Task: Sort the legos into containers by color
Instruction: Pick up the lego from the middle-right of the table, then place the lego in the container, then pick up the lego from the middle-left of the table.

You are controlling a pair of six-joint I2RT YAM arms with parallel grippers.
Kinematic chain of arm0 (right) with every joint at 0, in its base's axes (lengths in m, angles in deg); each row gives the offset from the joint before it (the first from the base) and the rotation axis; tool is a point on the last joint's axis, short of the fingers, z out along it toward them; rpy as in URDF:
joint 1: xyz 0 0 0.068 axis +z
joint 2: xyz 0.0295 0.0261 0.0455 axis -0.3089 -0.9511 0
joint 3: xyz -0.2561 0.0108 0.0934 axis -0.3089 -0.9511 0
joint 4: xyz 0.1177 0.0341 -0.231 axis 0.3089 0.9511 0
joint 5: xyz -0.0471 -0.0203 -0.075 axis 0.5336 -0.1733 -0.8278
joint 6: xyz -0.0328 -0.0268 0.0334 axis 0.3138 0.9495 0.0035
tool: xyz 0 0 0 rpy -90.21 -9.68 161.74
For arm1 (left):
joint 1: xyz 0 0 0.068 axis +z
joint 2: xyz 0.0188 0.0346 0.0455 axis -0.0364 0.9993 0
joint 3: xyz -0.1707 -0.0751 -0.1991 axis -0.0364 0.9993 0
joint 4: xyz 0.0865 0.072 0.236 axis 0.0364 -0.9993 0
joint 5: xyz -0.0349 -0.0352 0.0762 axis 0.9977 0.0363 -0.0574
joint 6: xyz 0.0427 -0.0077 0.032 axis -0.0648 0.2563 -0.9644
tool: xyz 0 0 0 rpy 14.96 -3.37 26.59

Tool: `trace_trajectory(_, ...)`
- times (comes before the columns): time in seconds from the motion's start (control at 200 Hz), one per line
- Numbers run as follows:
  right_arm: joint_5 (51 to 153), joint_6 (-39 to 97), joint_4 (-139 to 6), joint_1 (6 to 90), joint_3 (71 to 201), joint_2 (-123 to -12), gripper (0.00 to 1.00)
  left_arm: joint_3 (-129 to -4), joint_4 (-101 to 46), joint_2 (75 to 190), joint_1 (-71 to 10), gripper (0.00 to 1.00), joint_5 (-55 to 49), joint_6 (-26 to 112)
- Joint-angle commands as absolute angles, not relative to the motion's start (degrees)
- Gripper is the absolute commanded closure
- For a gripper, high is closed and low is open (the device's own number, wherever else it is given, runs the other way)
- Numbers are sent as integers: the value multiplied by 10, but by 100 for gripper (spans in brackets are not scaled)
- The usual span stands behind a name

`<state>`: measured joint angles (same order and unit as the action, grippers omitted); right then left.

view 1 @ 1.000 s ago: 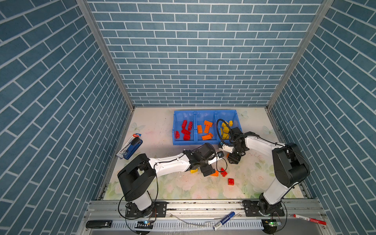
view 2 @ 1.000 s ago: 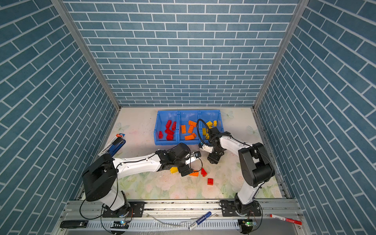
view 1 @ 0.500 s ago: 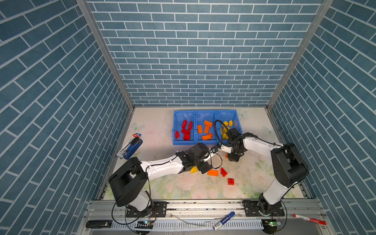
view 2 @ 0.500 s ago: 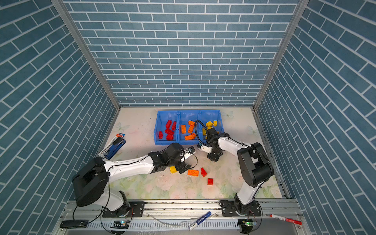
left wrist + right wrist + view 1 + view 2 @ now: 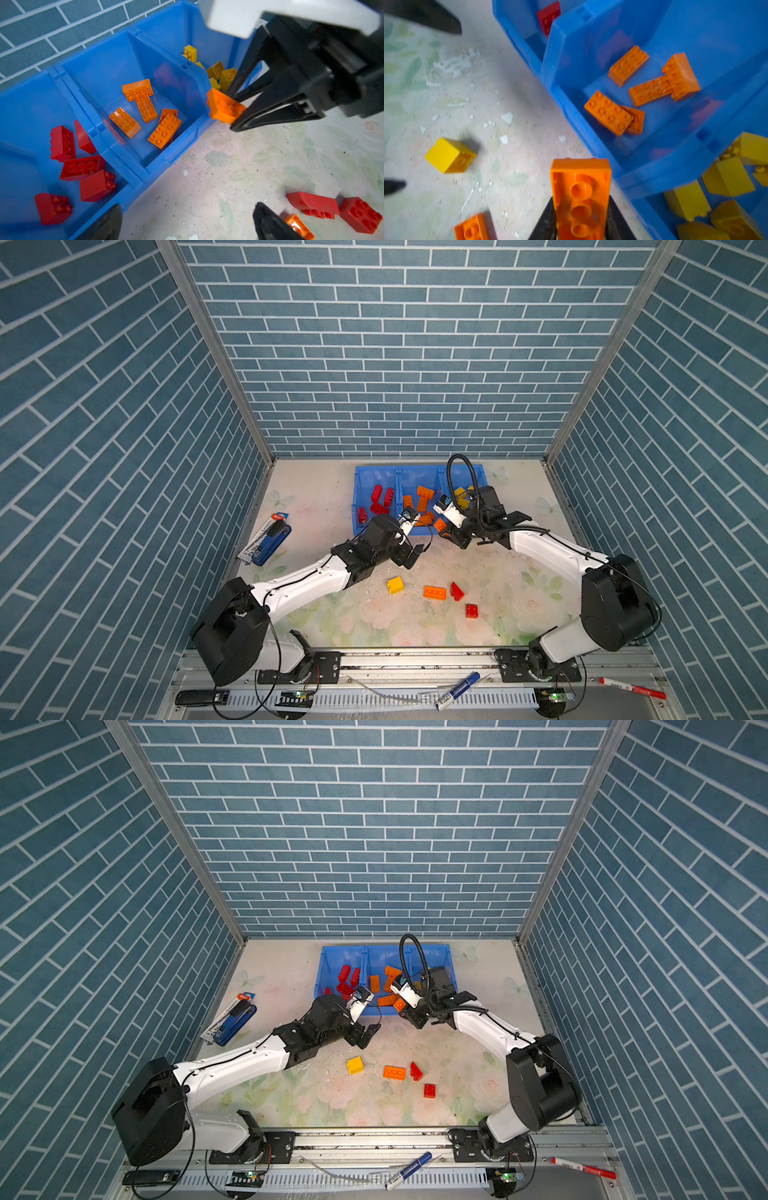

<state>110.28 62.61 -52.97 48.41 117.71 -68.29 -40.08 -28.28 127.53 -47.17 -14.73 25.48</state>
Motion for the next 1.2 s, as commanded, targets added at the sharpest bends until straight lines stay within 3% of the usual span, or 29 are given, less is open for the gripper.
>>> trace_trajectory(0.0,1068,534,-598,510,1232,-741,73,-397,-278,1288,-472,1,-160,285)
trace_trajectory(0.275,833,448,-460,542,1469,-915,68,-406,-288,1322,-472,1,-99,265)
trace_trajectory(0.455,856,430,-457,544,1550,-967,65,-384,-276,1315,-479,1,-54,212)
trace_trajectory(0.585,872,414,-446,545,1582,-978,53,-384,-310,1320,-496,1,1,149)
trace_trajectory(0.77,892,412,-441,545,1569,-952,34,-412,-379,1339,-516,1,10,83)
trace_trajectory(1.02,909,409,-479,545,1469,-853,24,-460,-434,1385,-535,1,14,43)
trace_trajectory(1.03,909,409,-481,545,1463,-848,21,-461,-434,1386,-535,1,16,43)
trace_trajectory(1.05,905,407,-487,545,1453,-838,4,-463,-436,1388,-535,1,21,43)
trace_trajectory(1.06,902,406,-491,545,1446,-833,2,-464,-436,1390,-535,1,23,42)
trace_trajectory(1.195,844,371,-553,545,1354,-761,1,-482,-463,1410,-556,1,5,12)
